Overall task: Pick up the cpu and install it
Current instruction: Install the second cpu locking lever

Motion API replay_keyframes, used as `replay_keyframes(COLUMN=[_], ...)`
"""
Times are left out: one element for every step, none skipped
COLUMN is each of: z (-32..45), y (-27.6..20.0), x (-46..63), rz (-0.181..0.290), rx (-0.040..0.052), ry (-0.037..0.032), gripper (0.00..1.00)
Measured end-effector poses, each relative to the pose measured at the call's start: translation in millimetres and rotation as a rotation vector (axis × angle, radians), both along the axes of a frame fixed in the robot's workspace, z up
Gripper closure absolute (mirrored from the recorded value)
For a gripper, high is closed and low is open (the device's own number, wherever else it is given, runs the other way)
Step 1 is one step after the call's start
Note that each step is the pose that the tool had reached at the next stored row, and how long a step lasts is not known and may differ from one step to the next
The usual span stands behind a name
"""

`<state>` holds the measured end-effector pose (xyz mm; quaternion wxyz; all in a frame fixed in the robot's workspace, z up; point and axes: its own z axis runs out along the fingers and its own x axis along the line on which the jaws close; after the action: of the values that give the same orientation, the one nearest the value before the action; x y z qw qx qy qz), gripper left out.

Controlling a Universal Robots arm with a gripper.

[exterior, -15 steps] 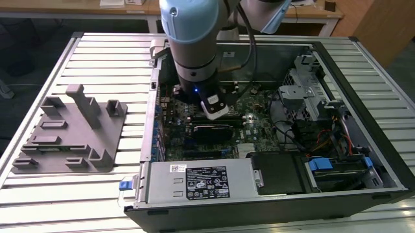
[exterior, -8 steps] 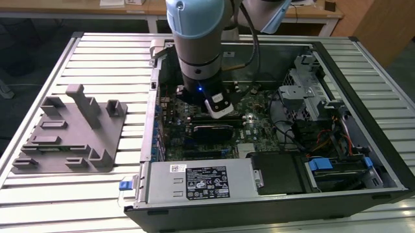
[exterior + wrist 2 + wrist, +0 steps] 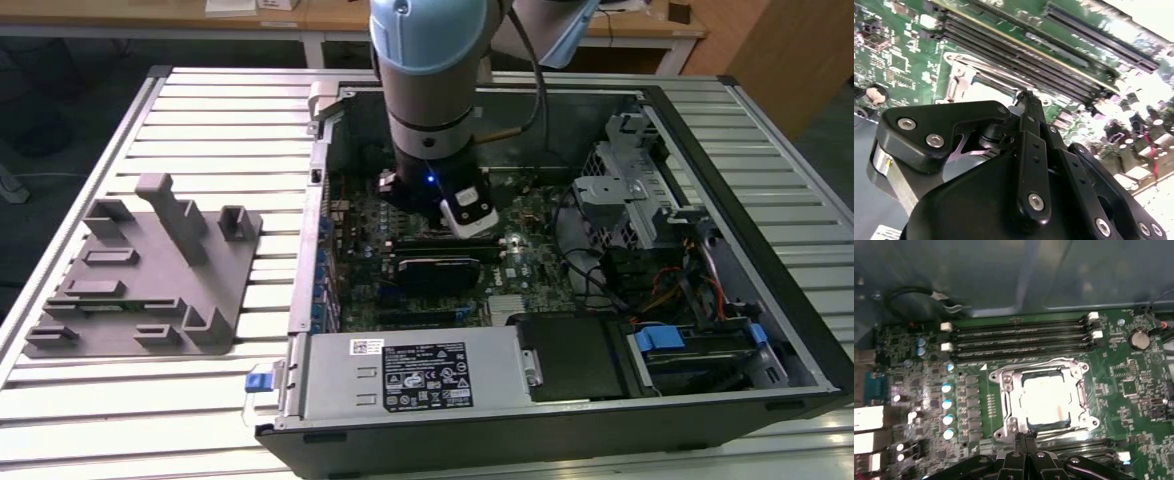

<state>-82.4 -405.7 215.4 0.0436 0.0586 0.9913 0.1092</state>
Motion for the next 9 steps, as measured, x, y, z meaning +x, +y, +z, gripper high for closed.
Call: replay_keyframes(z=[0.0, 0.0, 0.1, 0.0, 0.0, 0.0, 0.0, 0.0, 0.0], y=[2.0, 3.9, 5.9, 7.5, 9.3, 11.0, 12.8, 14.5, 16.3], x=[1.5, 2.8, 4.4, 5.9, 7.4, 8.7, 10.0, 11.4, 12.7], rz=[0.0, 0.0, 0.0, 0.0, 0.0, 0.0, 0.0, 0.0, 0.0], rx=[-0.0015, -0.0029, -0.0046, -0.0059, -0.0073, -0.0088, -0.0107, -0.0125, -0.0143], ry=[0.0001, 0.0, 0.0001, 0.0, 0.0, 0.0, 0.0001, 0.0001, 0.0001], gripper=[0.89, 0.89, 0.89, 0.89, 0.89, 0.89, 0.89, 0.89, 0.89])
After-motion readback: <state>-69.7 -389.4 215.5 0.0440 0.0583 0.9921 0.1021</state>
